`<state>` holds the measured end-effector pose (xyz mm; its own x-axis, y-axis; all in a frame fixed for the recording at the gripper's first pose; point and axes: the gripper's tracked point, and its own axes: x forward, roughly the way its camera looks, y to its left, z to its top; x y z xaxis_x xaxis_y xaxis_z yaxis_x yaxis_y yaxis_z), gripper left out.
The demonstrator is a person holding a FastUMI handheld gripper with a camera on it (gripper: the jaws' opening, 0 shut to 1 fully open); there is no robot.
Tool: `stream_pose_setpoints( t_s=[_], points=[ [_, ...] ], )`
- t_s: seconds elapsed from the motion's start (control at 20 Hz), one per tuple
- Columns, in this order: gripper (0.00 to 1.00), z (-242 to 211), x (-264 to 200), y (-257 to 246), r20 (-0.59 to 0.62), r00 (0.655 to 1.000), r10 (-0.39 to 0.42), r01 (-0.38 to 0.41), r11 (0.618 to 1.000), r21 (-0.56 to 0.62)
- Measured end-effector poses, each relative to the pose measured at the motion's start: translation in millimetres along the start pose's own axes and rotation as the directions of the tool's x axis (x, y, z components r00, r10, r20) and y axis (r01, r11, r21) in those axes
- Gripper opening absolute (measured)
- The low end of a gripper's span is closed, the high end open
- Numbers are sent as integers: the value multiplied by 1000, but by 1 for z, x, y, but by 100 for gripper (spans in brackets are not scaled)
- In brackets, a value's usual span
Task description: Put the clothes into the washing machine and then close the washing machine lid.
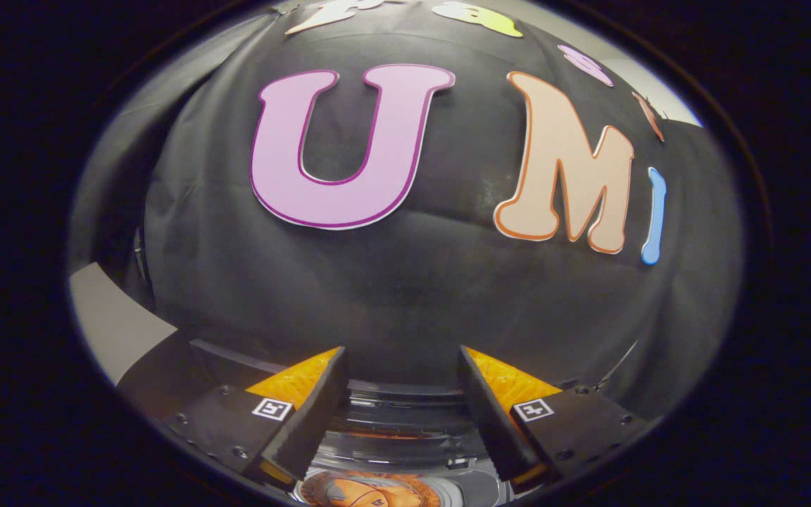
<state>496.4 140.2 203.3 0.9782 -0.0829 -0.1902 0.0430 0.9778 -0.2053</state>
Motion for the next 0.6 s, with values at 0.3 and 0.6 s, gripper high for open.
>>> stream_pose_setpoints(
  t_s=[0.3,0.6],
  points=[
    [96,-11,-9,0,-60,997,54,-53,998,33],
    [96,-17,-33,0,-63,993,103,-96,989,109]
  ],
)
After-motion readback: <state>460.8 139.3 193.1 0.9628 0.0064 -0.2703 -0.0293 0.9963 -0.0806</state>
